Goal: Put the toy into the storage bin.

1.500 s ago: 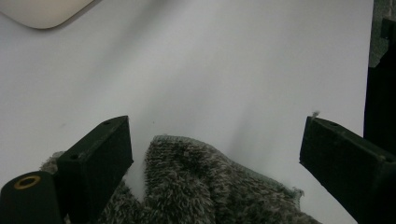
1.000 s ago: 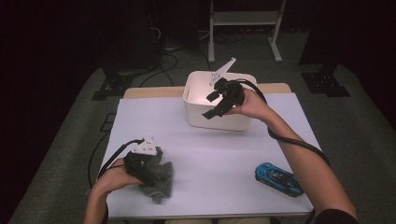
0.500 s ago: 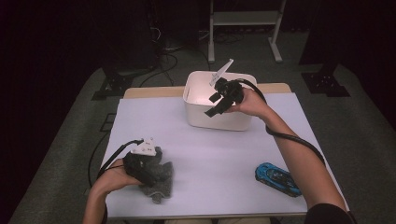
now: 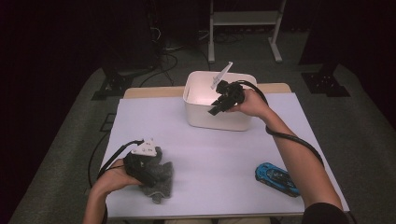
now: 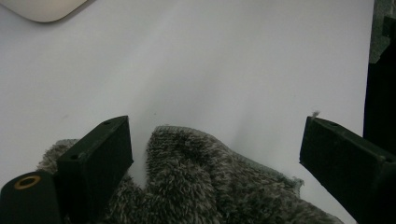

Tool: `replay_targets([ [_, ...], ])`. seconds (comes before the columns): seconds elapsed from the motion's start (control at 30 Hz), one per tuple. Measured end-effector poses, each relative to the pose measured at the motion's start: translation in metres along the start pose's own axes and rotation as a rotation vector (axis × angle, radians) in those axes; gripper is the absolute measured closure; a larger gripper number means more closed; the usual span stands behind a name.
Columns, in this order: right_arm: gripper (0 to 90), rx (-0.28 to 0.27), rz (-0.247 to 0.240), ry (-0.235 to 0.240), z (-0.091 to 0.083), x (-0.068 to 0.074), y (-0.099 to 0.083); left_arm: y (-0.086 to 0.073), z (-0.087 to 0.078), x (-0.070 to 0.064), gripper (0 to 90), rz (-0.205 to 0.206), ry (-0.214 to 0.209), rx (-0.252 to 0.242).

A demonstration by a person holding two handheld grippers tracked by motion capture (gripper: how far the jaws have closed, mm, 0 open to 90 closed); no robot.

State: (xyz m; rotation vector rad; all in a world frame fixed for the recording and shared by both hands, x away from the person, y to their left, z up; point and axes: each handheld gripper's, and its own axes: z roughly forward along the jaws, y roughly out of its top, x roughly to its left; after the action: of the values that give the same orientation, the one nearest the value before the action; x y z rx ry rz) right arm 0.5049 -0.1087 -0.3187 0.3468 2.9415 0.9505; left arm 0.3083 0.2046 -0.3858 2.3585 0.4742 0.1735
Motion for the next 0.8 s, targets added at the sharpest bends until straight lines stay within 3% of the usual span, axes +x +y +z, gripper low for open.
replay_targets([
  [0.37,84.8,0.015,-0.015,-0.026,0.0002,-0.0010,-0.0012,-0.0005,0.0004,-0.0006,8.8,-0.001,-0.003,0.002],
  [0.8,85.5,0.035,-0.036,0.003,-0.0013,0.0005,-0.0004,-0.0019,0.0009,0.0000,8.8,-0.011,-0.008,0.001],
])
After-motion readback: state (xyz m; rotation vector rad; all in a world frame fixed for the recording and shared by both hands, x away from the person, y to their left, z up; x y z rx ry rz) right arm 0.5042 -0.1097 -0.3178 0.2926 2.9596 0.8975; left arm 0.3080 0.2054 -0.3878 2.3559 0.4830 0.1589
